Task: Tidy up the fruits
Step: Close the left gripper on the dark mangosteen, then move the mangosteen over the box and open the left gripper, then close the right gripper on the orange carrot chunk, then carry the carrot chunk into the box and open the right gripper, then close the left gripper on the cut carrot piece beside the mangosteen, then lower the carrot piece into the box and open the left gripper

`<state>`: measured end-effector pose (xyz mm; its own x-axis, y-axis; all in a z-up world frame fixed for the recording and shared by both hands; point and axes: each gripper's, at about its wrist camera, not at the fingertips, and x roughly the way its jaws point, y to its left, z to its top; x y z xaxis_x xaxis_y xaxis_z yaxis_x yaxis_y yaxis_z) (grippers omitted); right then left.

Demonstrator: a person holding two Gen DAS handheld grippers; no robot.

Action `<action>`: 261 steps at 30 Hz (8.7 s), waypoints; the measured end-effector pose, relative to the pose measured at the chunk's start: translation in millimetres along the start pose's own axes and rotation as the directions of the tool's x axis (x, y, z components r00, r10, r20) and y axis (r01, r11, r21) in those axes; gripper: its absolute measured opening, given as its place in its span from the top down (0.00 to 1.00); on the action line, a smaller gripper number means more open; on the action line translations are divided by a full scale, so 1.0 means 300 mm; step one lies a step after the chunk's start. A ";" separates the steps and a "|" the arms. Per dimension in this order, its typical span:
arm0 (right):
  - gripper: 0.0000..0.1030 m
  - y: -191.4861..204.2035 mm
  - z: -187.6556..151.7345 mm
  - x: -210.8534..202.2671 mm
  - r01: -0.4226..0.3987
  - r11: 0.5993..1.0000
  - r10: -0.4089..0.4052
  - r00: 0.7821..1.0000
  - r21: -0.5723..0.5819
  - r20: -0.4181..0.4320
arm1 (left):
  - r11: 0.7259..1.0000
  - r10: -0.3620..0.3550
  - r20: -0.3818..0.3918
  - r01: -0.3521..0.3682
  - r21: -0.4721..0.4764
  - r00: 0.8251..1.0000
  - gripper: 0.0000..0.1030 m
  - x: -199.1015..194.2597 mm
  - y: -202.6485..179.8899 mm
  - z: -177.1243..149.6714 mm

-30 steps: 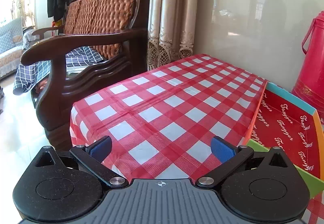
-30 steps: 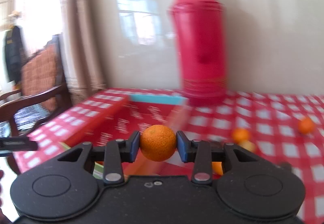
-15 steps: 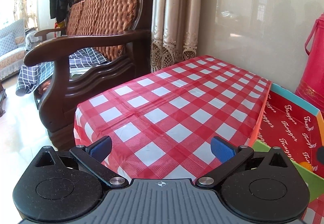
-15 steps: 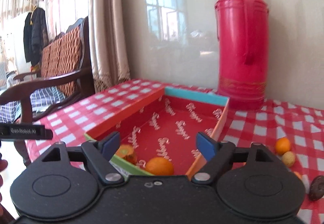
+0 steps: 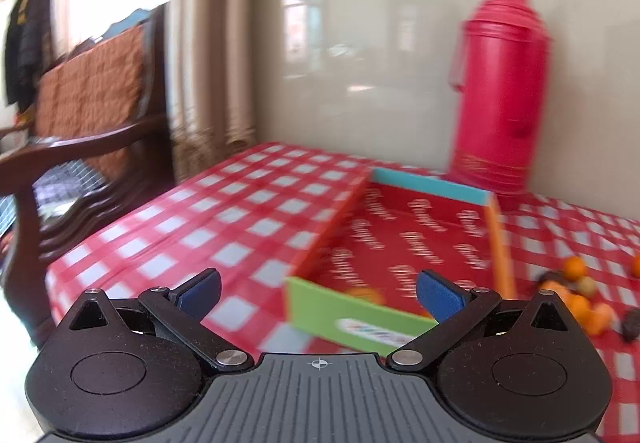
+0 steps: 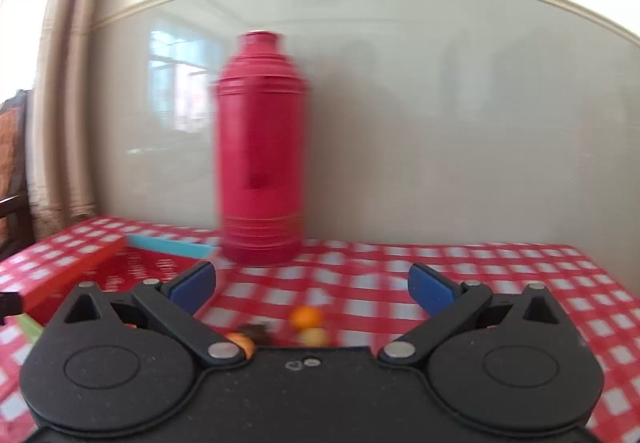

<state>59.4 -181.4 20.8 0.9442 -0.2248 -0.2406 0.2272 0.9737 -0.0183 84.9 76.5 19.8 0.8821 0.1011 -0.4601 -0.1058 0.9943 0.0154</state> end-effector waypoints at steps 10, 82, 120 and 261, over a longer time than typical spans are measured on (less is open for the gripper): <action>0.06 -0.292 -0.039 -0.055 0.265 0.956 -0.265 0.964 0.125 -0.013 | 0.928 -0.288 0.012 0.276 0.250 0.958 0.00 -0.088 -0.418 -0.060; 0.06 -0.108 -0.084 0.020 0.127 0.990 -0.120 0.987 0.060 -0.109 | 0.981 0.186 -0.143 -0.176 0.080 0.972 0.63 0.297 -0.214 0.033; 0.78 0.024 -0.159 0.301 -0.209 0.977 0.170 0.889 -0.046 -0.424 | 0.953 0.263 -0.098 -0.274 -0.130 0.960 0.00 0.130 0.261 0.040; 0.06 -0.365 -0.092 -0.061 0.168 0.968 -0.164 0.986 0.186 -0.033 | 0.956 -0.068 0.107 0.034 0.292 0.992 0.68 0.091 -0.606 -0.052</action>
<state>10.7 -283.0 0.5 0.8857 -0.3804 -0.2662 0.4225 0.8980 0.1223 121.1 -102.1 -9.5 0.9314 0.0360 -0.3622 0.0630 0.9641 0.2578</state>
